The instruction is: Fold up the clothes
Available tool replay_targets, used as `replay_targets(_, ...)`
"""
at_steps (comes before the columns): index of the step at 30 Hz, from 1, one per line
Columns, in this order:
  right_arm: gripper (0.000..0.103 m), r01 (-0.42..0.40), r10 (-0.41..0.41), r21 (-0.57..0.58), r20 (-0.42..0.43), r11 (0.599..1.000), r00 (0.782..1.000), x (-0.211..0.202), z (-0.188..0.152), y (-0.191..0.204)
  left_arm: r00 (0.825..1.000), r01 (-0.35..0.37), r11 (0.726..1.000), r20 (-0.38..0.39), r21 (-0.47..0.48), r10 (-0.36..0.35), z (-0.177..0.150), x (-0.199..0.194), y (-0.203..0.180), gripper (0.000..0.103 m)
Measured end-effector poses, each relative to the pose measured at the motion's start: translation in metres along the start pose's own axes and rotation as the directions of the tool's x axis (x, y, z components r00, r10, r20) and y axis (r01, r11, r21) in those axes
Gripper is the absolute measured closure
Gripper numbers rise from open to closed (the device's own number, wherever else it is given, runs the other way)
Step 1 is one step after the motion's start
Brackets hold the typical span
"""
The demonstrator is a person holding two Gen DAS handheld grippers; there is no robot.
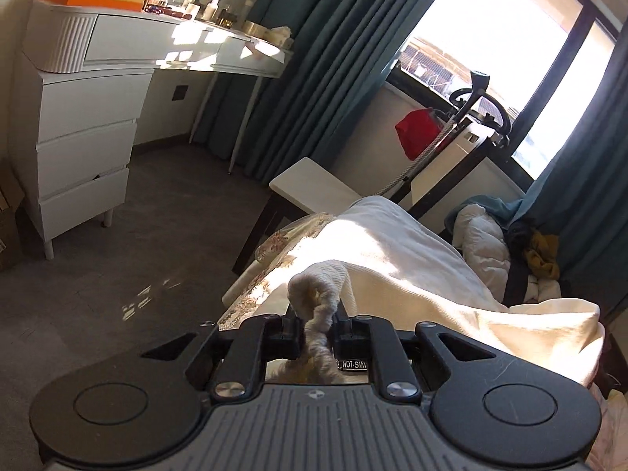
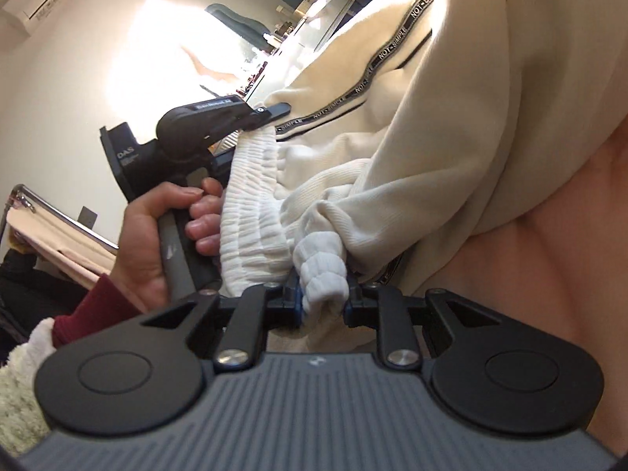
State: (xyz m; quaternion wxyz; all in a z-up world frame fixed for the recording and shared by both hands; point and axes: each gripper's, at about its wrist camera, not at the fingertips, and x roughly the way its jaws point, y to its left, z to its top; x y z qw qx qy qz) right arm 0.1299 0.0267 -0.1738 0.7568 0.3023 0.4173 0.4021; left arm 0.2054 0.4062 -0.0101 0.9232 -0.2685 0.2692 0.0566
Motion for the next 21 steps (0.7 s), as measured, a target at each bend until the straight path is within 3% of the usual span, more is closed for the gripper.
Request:
replay_targets(3,0.075,0.029,-0.029,-0.018,-0.016,0.999,0.999,-0.015,0.004,0.000,1.000,0.027,1.000,0.012,-0.001,-0.027,-0.008,-0.016,0.000,0.075)
replay_targets(4,0.070,0.039,-0.039,-0.024,-0.021,0.999,0.999,-0.020,0.006,0.000,0.999,0.031,1.000,0.013,-0.002,-0.031,-0.011,-0.025,-0.001,0.067)
replay_targets(5,0.065,0.048,-0.049,-0.030,-0.026,0.998,0.998,-0.024,0.007,0.000,0.999,0.034,0.999,0.015,-0.003,-0.034,-0.013,-0.035,-0.001,0.066)
replay_targets(6,0.052,0.066,-0.067,-0.046,-0.032,0.997,0.997,-0.030,0.006,0.002,0.999,0.038,0.999,0.035,-0.004,-0.037,-0.014,-0.047,-0.001,0.063)
replay_targets(7,0.040,0.086,-0.089,-0.065,-0.037,0.994,0.995,-0.036,0.003,0.004,0.997,0.046,0.999,0.057,-0.008,-0.045,-0.014,-0.060,-0.002,0.052)
replay_targets(9,0.029,0.118,-0.122,-0.105,-0.041,0.987,0.992,-0.050,-0.003,0.009,0.996,0.039,0.999,0.081,-0.012,-0.038,-0.015,-0.084,-0.003,0.037)
replay_targets(14,0.028,0.200,-0.200,-0.193,0.021,0.961,0.980,-0.115,-0.011,0.009,0.993,0.034,0.998,0.111,0.048,-0.039,-0.025,-0.140,-0.025,0.030)
replay_targets(18,0.028,0.299,-0.281,-0.245,0.105,0.922,0.954,-0.177,-0.014,-0.001,0.990,0.108,0.981,0.075,0.159,-0.121,-0.049,-0.155,-0.075,0.028)
replay_targets(21,0.028,0.372,-0.336,-0.277,0.170,0.886,0.926,-0.223,-0.016,-0.008,0.981,0.178,0.949,0.026,0.259,-0.191,-0.072,-0.149,-0.128,0.031)
